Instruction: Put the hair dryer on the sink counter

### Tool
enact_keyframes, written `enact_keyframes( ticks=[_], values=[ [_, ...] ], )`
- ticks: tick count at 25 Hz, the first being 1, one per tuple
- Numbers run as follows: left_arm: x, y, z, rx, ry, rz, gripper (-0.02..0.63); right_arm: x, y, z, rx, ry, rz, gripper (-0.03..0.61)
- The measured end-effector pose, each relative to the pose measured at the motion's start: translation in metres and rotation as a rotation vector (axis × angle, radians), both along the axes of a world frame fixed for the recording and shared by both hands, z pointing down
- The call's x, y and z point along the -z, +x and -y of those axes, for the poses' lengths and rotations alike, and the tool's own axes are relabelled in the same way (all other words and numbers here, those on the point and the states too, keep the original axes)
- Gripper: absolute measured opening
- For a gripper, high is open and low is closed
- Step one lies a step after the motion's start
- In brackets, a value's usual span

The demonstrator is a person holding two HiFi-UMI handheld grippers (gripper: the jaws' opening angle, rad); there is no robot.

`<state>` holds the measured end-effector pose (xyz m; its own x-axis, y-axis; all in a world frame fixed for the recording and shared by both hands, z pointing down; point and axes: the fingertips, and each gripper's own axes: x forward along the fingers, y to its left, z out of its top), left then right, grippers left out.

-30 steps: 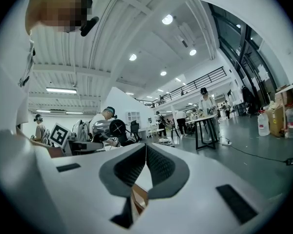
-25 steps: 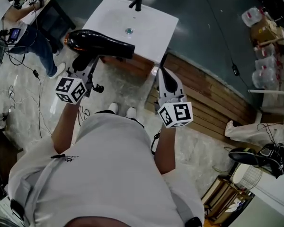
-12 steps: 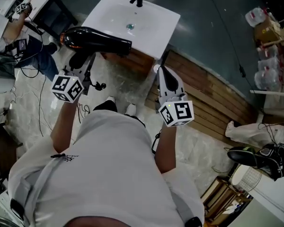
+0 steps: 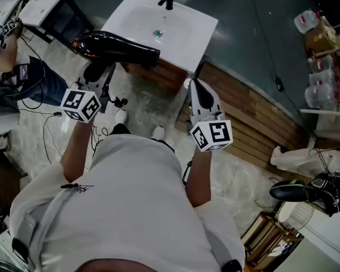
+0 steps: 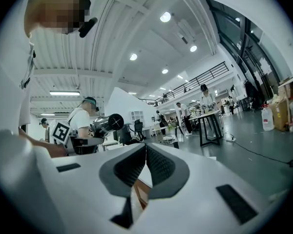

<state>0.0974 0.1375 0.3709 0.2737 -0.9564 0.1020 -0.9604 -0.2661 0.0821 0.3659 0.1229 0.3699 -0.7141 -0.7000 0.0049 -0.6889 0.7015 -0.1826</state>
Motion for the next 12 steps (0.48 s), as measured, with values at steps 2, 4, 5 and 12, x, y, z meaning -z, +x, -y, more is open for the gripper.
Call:
enact_keyframes(
  ticks=[2, 4, 5, 12],
  values=[
    [0.0, -0.006, 0.002, -0.01, -0.001, -0.003, 0.172, 0.002, -0.009, 0.001, -0.005, -0.002, -0.004, 0.008],
    [-0.002, -0.015, 0.003, -0.019, -0.005, -0.003, 0.172, 0.003, -0.021, -0.001, -0.005, -0.004, -0.007, 0.008],
    [-0.003, -0.02, 0.003, -0.022, -0.007, -0.005, 0.172, 0.003, -0.028, -0.002, -0.003, -0.004, -0.011, 0.008],
    [-0.01, -0.063, 0.011, -0.052, -0.024, -0.015, 0.172, 0.002, -0.077, -0.001, -0.018, -0.015, -0.029, 0.008]
  ],
)
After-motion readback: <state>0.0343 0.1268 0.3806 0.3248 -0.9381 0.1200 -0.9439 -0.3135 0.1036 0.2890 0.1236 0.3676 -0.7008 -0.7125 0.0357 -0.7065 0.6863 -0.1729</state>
